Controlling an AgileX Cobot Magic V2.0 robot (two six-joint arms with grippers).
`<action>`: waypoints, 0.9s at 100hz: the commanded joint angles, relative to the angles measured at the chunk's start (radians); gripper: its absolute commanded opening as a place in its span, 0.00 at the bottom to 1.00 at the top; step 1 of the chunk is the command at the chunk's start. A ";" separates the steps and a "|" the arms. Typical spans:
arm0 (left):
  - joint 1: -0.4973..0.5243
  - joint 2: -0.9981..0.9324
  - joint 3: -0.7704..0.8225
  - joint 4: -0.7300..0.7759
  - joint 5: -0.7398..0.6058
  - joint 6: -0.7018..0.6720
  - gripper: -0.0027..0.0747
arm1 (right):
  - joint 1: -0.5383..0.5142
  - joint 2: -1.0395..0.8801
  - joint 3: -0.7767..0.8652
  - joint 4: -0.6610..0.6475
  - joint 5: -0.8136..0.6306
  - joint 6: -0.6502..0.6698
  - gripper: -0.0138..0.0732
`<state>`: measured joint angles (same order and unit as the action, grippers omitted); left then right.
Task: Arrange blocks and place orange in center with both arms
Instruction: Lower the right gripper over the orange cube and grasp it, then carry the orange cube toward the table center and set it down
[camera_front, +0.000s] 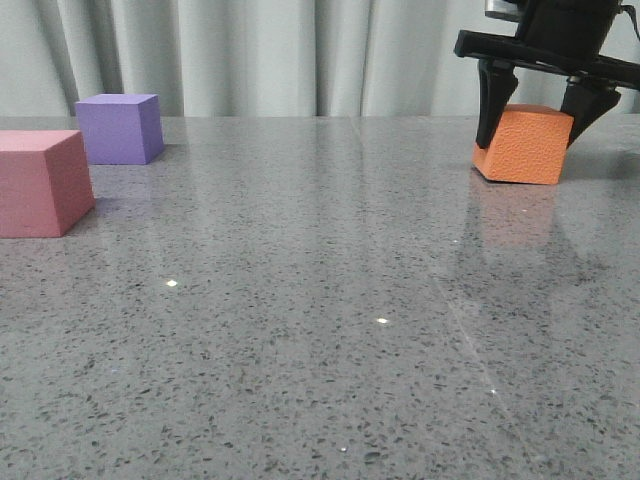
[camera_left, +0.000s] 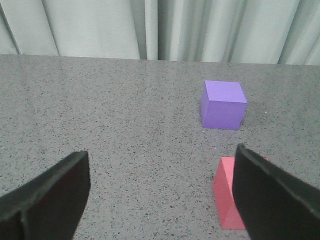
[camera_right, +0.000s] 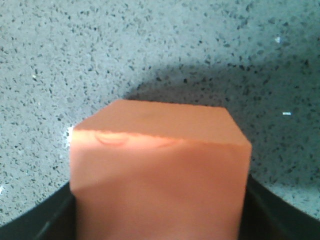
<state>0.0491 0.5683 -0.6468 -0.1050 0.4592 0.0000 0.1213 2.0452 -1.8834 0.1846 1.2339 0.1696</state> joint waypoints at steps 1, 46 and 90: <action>-0.001 0.008 -0.037 -0.003 -0.079 0.000 0.76 | 0.000 -0.060 -0.032 0.012 -0.013 -0.001 0.25; -0.001 0.008 -0.037 -0.003 -0.079 0.000 0.76 | 0.135 -0.064 -0.149 0.016 0.093 0.080 0.25; -0.001 0.008 -0.037 -0.003 -0.079 0.000 0.76 | 0.356 -0.060 -0.170 -0.126 0.062 0.317 0.25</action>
<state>0.0491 0.5683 -0.6468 -0.1050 0.4592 0.0000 0.4633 2.0468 -2.0190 0.0828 1.2434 0.4517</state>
